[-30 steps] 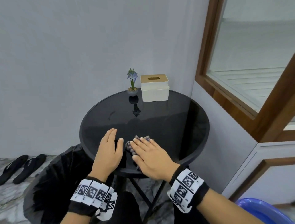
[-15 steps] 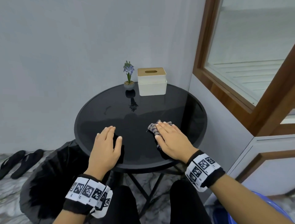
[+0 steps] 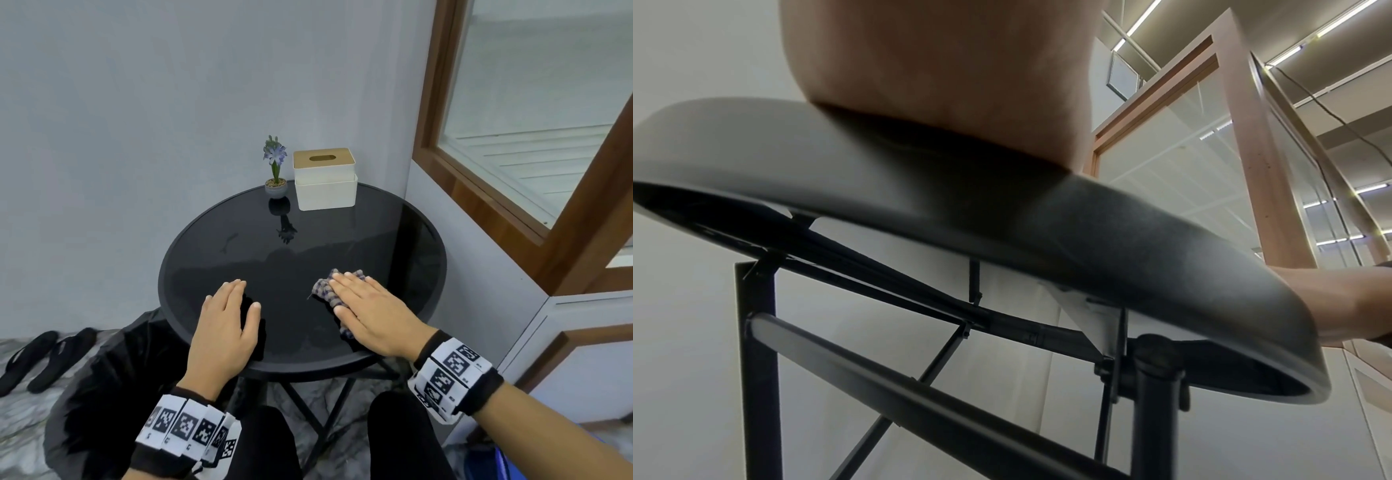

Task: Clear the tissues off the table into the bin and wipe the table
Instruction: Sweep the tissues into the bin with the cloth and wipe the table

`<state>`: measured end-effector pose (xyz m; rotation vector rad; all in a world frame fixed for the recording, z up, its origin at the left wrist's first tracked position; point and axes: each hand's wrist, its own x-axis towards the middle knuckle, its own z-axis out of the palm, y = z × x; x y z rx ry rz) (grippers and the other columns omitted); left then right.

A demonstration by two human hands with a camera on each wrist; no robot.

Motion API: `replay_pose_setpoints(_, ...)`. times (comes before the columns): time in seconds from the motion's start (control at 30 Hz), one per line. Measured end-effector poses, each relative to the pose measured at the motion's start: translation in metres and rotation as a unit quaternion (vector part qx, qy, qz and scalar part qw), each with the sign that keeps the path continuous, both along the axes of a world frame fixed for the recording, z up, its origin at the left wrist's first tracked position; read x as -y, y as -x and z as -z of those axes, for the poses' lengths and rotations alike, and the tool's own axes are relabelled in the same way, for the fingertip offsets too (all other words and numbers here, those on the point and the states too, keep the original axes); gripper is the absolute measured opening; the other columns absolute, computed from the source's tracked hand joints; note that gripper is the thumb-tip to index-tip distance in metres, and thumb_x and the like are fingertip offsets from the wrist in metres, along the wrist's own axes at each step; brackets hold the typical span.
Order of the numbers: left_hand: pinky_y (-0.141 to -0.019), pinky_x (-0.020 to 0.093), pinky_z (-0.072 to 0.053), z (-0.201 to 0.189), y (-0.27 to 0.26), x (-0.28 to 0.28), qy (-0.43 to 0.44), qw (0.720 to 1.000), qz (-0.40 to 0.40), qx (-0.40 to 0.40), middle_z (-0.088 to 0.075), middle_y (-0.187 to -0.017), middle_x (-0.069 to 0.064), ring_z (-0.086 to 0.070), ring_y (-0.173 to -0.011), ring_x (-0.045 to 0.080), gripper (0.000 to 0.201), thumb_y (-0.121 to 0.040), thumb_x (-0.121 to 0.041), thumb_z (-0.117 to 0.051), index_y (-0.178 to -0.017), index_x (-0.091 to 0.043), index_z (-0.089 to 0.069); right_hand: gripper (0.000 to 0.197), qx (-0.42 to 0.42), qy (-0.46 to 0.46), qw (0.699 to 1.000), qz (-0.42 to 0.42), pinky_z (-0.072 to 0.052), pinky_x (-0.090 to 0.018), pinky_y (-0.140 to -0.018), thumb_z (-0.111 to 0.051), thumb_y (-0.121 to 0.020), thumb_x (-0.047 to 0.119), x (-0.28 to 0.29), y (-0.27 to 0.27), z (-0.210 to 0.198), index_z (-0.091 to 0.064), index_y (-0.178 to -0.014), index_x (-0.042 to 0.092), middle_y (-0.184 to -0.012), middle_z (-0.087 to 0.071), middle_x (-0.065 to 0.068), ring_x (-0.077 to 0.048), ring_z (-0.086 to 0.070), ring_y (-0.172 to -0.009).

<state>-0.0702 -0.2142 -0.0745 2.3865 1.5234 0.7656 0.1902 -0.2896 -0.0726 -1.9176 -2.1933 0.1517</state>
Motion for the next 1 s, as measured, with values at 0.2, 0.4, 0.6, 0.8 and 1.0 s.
replay_pose_setpoints(0.2, -0.120, 0.038, -0.013, 0.003, 0.001, -0.002, -0.002, 1.000, 0.002, -0.013, -0.043, -0.151, 0.004, -0.030, -0.145, 0.020, 0.053, -0.099, -0.035, -0.046, -0.145, -0.008, -0.043, 0.056, -0.007, 0.014, 0.997, 0.075, -0.006, -0.031, -0.121, -0.025, -0.102, 0.039, -0.013, -0.042, -0.009, -0.021, -0.154, 0.018, -0.162, -0.018, 0.002, -0.012, -0.012, -0.150)
replay_pose_setpoints(0.4, -0.119, 0.038, -0.015, 0.004, 0.000, -0.001, -0.010, 1.000, -0.001, -0.021, -0.046, -0.149, 0.004, -0.032, -0.144, 0.021, 0.063, -0.093, -0.045, -0.035, -0.144, -0.009, -0.045, 0.057, -0.013, 0.039, 0.991, 0.129, -0.006, -0.034, -0.121, -0.024, -0.102, 0.038, -0.039, -0.068, -0.013, -0.020, -0.154, 0.015, -0.163, -0.017, -0.001, -0.016, -0.013, -0.150)
replay_pose_setpoints(0.6, -0.120, 0.038, -0.014, 0.004, -0.002, -0.001, -0.002, 1.000, -0.002, -0.027, -0.044, -0.150, 0.002, -0.030, -0.145, 0.018, 0.064, -0.093, -0.047, -0.035, -0.145, -0.011, -0.043, 0.058, -0.006, 0.039, 0.995, 0.097, -0.006, -0.037, -0.122, -0.023, -0.101, 0.040, -0.054, -0.054, -0.012, -0.019, -0.154, 0.016, -0.163, -0.015, -0.001, -0.016, -0.011, -0.150)
replay_pose_setpoints(0.8, -0.121, 0.036, -0.011, 0.002, -0.001, 0.001, 0.013, 1.000, -0.002, -0.021, -0.042, -0.152, 0.001, -0.026, -0.147, 0.016, 0.055, -0.099, -0.039, -0.045, -0.147, -0.011, -0.041, 0.058, -0.017, 0.056, 0.998, 0.002, -0.002, -0.033, -0.122, -0.027, -0.102, 0.040, -0.042, -0.044, -0.012, -0.015, -0.155, 0.020, -0.163, -0.010, 0.005, -0.010, -0.006, -0.150)
replay_pose_setpoints(1.0, -0.121, 0.036, -0.012, 0.001, 0.000, 0.001, 0.018, 1.000, -0.007, -0.022, -0.043, -0.152, 0.002, -0.027, -0.147, 0.017, 0.054, -0.097, -0.034, -0.049, -0.146, -0.011, -0.043, 0.056, -0.019, 0.035, 0.999, 0.018, -0.006, -0.031, -0.122, -0.028, -0.103, 0.040, -0.031, -0.074, -0.010, -0.017, -0.155, 0.021, -0.163, -0.015, 0.006, -0.009, -0.010, -0.149)
